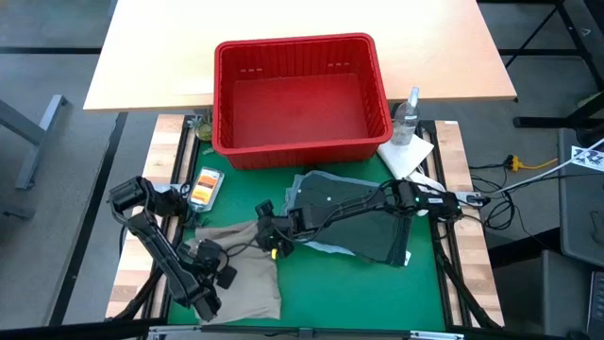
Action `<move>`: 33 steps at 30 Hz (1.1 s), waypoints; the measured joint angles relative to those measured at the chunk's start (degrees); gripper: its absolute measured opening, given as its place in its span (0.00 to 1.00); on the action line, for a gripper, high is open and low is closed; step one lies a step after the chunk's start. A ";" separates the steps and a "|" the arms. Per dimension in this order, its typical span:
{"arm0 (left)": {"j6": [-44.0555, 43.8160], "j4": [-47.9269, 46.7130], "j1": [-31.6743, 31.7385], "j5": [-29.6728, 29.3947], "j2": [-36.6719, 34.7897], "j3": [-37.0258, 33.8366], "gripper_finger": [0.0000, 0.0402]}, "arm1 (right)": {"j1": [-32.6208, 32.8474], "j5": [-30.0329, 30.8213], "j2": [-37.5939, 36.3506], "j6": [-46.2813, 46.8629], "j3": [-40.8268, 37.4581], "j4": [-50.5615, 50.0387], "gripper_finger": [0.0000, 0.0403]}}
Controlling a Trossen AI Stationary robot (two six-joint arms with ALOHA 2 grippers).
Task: Fold laundry
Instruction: Fold the beige shorts
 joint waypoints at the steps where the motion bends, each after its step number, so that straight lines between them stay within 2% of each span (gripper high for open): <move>1: 0.02 -0.46 0.00 0.02 0.00 0.77 0.01 | 0.00 0.44 -0.11 0.00 0.01 0.07 0.52; 8: 0.05 -5.91 -1.32 -0.46 -0.04 7.50 0.01 | 0.13 1.05 -3.95 -0.40 -0.01 0.17 0.52; 15: 0.03 -11.86 -2.78 -2.66 -0.05 12.58 0.01 | 0.11 1.14 -4.63 -0.42 0.04 1.92 0.52; 21: 0.05 -13.47 -2.02 -3.91 -0.04 11.38 0.01 | 0.09 1.55 -3.01 -0.36 0.00 4.29 0.52; 27: 0.03 -15.93 -0.22 -3.91 -0.04 8.15 0.01 | -0.72 5.07 -2.56 -0.39 0.06 5.26 0.52; 33: 0.03 -10.17 1.54 -3.54 -0.04 1.28 0.01 | -2.64 5.40 -0.02 -0.39 0.01 5.28 0.52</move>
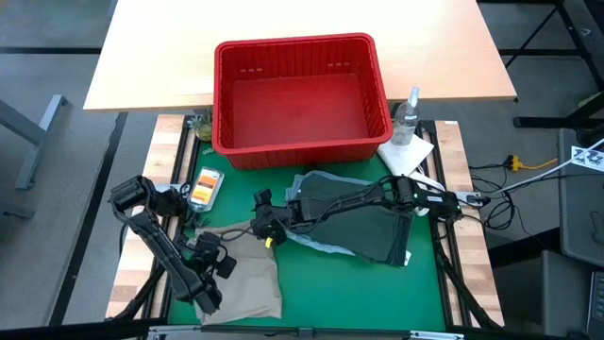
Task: Fold laundry
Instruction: Fold the beige shorts
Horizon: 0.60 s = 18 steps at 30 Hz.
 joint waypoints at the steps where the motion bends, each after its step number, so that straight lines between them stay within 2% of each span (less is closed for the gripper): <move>1: -0.02 1.24 0.13 0.24 0.00 -1.11 0.01 | -0.20 -0.03 0.41 0.04 0.00 -0.06 0.52; 7: -0.17 3.19 0.73 5.80 0.02 -6.20 0.01 | -1.32 -0.04 1.59 0.42 0.11 -0.61 0.52; 10: -1.25 3.61 0.62 6.40 0.02 -7.50 0.01 | -1.72 -0.38 1.62 0.66 0.11 -0.97 0.52; 14: -1.49 3.19 0.60 6.61 0.04 -7.17 0.01 | -1.76 -0.24 1.62 0.43 0.11 -1.08 0.52; 18: -1.66 -0.81 0.60 7.08 0.04 -3.65 0.01 | -1.70 -0.09 1.35 0.17 0.71 -2.16 0.52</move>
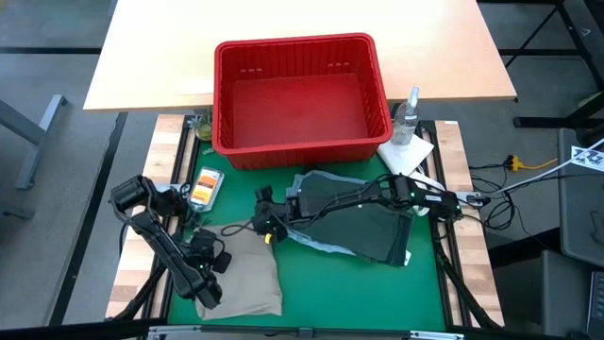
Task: Fold laundry
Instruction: Fold the beige shorts, then stack the beige shorts on top of the green shirt
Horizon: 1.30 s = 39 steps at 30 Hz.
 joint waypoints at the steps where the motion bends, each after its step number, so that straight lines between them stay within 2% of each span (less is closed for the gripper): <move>1: 0.02 -1.28 0.00 0.06 0.00 1.24 0.01 | 0.00 0.04 -0.33 -0.05 0.55 -1.42 0.52; 5: 0.53 -7.30 -0.28 -0.40 -0.17 7.63 0.01 | 0.27 -1.08 -1.15 -0.60 5.06 -7.74 0.52; 15: 3.67 -7.14 -4.66 -2.31 -0.46 21.29 0.01 | 5.27 -2.48 -1.52 -2.07 18.19 -20.88 0.52; 18: 3.67 -6.32 -6.20 -1.19 -0.48 23.70 0.01 | 7.38 -2.51 -1.54 -2.14 20.38 -24.23 0.52; 23: 3.65 -1.34 -8.10 0.14 -0.48 24.92 0.02 | 10.01 -2.49 -1.59 -2.12 20.41 -24.12 0.52; 28: 3.67 4.32 -9.12 3.95 -0.48 24.92 0.11 | 11.55 -3.23 -0.43 -1.98 20.34 -22.70 0.52; 35: 4.67 14.26 -10.55 3.32 -0.48 24.92 0.30 | 11.51 -7.95 0.05 -1.36 20.25 -22.47 0.52; 39: -2.52 14.88 -11.17 2.68 -0.48 24.84 0.36 | 11.02 -10.08 0.05 1.53 20.25 -22.17 0.52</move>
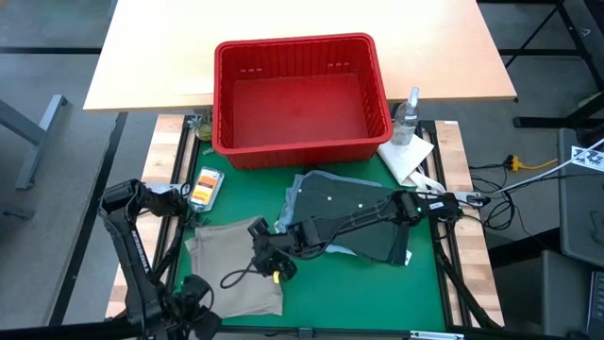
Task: Fold laundry
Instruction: Stack the beige shorts on top of the green shirt
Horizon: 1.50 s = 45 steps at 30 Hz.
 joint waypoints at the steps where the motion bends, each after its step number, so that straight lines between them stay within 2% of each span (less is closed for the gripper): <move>1: -1.33 0.24 -0.13 -0.34 0.00 -0.38 0.37 | -0.21 -0.76 0.00 0.95 0.00 0.03 0.52; 10: -3.32 -0.12 0.05 0.07 0.01 -6.31 0.39 | 0.29 -8.84 0.55 6.37 0.02 -6.36 0.52; 14: -4.42 -0.50 -0.29 1.32 0.02 -9.03 0.39 | 0.76 -15.20 0.59 10.66 0.02 -11.45 0.52; 20: -4.82 -0.46 -0.44 2.67 0.02 -13.48 0.39 | 1.84 -21.04 1.31 10.97 -0.37 -18.04 0.52; 28: -4.60 -0.18 -2.15 2.50 -0.81 -14.41 0.39 | 4.11 -20.31 -3.58 10.93 -0.30 -23.24 0.52; 34: -3.57 -4.83 -2.43 1.77 -6.57 -15.94 0.39 | 5.67 -18.61 -6.58 10.91 -0.28 -27.79 0.52; 39: -2.94 -4.97 -0.83 0.97 -15.34 -22.46 0.39 | 6.84 -13.62 -8.90 10.89 -0.24 -32.39 0.52; 45: -2.96 -0.70 1.09 0.71 -23.63 -31.89 0.39 | 7.78 -12.75 -9.02 10.89 -0.94 -36.34 0.52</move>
